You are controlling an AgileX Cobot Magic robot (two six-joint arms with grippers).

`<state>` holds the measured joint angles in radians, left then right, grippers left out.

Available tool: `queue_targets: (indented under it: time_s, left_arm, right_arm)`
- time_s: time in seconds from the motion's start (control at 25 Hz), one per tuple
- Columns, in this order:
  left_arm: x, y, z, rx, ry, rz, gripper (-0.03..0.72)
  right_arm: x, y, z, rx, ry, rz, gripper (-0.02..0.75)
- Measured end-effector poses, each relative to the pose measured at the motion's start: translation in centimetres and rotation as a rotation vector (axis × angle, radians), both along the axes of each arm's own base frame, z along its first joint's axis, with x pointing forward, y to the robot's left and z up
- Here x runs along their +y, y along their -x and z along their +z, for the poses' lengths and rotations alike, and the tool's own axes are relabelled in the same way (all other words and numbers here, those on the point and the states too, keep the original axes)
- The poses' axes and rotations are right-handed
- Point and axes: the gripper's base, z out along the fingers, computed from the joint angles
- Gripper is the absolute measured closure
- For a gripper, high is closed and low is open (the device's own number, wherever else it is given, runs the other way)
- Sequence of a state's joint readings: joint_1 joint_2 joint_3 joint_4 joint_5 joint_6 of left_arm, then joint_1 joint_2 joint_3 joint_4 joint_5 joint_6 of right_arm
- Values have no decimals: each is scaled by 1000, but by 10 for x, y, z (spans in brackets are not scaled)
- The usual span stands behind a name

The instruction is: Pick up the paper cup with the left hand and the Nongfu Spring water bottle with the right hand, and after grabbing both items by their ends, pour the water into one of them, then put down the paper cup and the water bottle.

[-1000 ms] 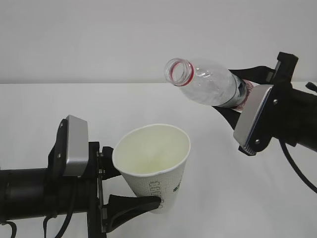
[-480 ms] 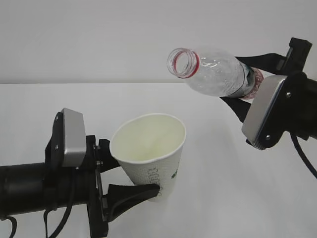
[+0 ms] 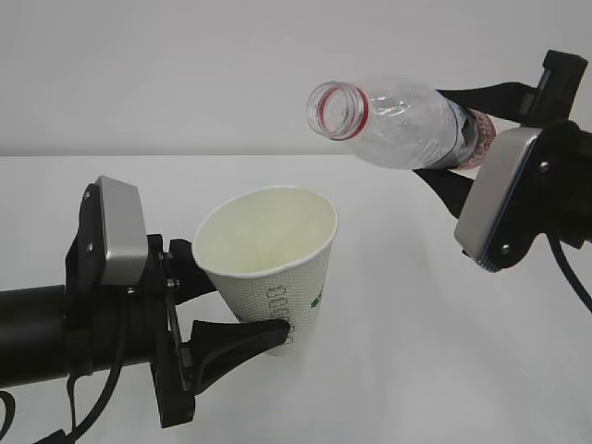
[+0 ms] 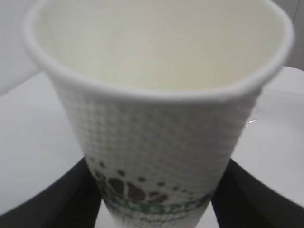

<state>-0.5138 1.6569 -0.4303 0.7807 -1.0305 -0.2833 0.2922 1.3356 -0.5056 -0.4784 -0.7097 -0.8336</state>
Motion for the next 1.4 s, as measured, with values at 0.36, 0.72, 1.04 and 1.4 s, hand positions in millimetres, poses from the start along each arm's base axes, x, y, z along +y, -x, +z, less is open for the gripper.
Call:
queue_targets:
  time_s: [0.36,0.72,1.04,1.4]
  left_arm:
    - [2,3,16,-9,42,10,214]
    - [-3,-2,20,23,-1,-21,214]
    - [-7,-8,26,3,-12,-32,216]
    - [-8,-6,25,-10,-33,-68,216]
  right_arm:
    - [1,-1,11,-34,37,17,286]
    - [4,-6,21,-73,58,32,286]
    - [5,-6,23,-92,87,47,286]
    - [5,-6,23,-115,121,51,286]
